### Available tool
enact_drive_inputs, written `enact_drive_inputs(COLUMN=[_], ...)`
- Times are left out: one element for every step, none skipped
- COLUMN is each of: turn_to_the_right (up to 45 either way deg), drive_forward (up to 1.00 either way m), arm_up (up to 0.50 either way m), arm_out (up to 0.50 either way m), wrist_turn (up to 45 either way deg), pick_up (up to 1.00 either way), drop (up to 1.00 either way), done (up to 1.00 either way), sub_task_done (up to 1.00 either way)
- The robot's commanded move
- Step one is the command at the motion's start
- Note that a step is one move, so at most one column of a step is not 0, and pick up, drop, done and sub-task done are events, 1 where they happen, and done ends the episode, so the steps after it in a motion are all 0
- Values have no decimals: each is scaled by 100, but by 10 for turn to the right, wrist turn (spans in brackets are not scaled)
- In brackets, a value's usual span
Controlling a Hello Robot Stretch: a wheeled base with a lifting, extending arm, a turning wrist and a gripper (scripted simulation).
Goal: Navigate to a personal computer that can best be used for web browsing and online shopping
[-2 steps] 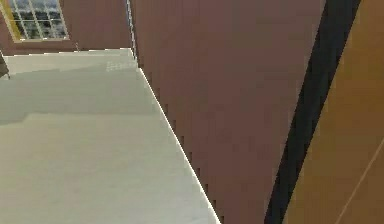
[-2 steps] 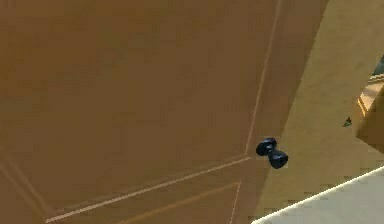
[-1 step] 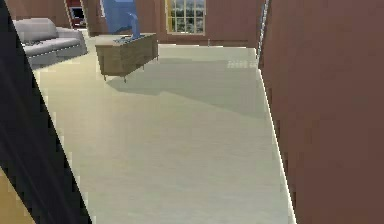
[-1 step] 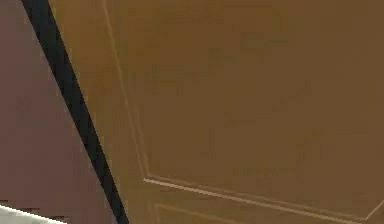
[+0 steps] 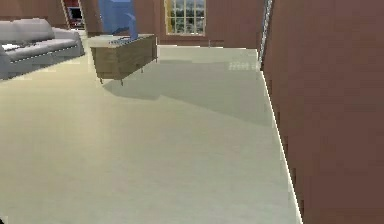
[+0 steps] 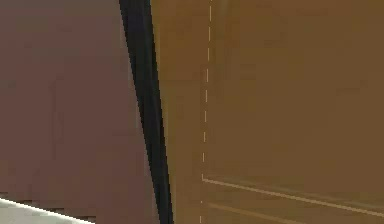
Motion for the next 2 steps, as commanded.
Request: enact_drive_inputs(turn_to_the_right=[-90, -30], drive_forward=[0, 0], arm_up=[0, 0], arm_out=[0, 0], wrist_turn=[0, 0], pick_up=[0, 0], drop=[0, 0], done=[0, 0], sub_task_done=[0, 0])
